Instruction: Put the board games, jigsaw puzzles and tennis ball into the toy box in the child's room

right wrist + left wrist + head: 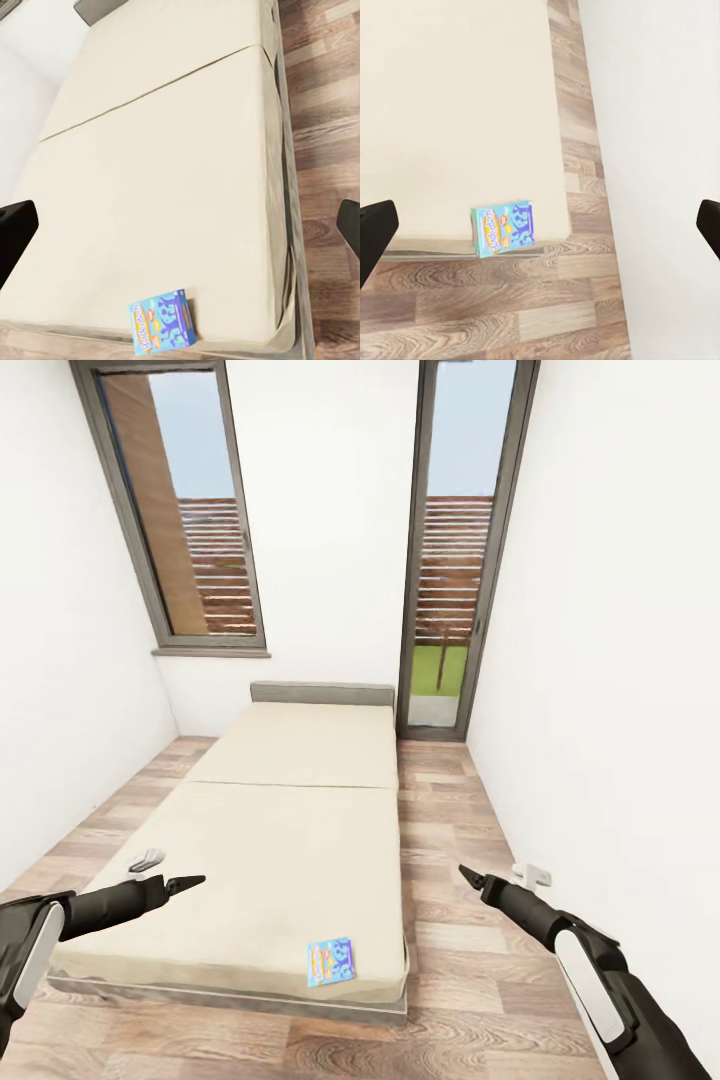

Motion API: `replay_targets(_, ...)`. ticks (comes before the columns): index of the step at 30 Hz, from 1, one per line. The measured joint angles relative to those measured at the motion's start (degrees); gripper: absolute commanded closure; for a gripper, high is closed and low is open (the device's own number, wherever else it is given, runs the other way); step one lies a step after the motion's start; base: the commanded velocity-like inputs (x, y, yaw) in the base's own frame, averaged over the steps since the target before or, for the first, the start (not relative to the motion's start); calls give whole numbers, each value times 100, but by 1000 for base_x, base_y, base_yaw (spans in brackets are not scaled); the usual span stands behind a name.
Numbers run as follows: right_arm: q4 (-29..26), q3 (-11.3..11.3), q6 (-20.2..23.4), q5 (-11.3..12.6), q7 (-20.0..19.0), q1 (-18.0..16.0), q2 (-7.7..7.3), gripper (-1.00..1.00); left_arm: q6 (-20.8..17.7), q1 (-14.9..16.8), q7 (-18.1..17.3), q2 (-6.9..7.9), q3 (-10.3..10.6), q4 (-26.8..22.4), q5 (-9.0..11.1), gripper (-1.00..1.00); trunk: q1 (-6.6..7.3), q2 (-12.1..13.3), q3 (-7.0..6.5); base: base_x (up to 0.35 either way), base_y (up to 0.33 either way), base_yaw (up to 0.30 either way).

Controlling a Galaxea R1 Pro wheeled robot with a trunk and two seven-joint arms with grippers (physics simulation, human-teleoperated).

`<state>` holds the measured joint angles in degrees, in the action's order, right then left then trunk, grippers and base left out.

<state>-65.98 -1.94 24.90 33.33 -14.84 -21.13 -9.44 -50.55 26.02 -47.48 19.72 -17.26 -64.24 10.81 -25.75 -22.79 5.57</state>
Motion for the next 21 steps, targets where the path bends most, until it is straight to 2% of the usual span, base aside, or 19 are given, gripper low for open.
replay_targets(11,-7,11,3,-14,40,0,87,-100,0,-2,-3,-3,0,0,0,-100,0,0,0,7,-4,-2)
replay_targets(21,-8,4,3,-12,39,0,104,-100,1,1,-3,2,-3,1,2,-100,0,0,0,79,-136,0)
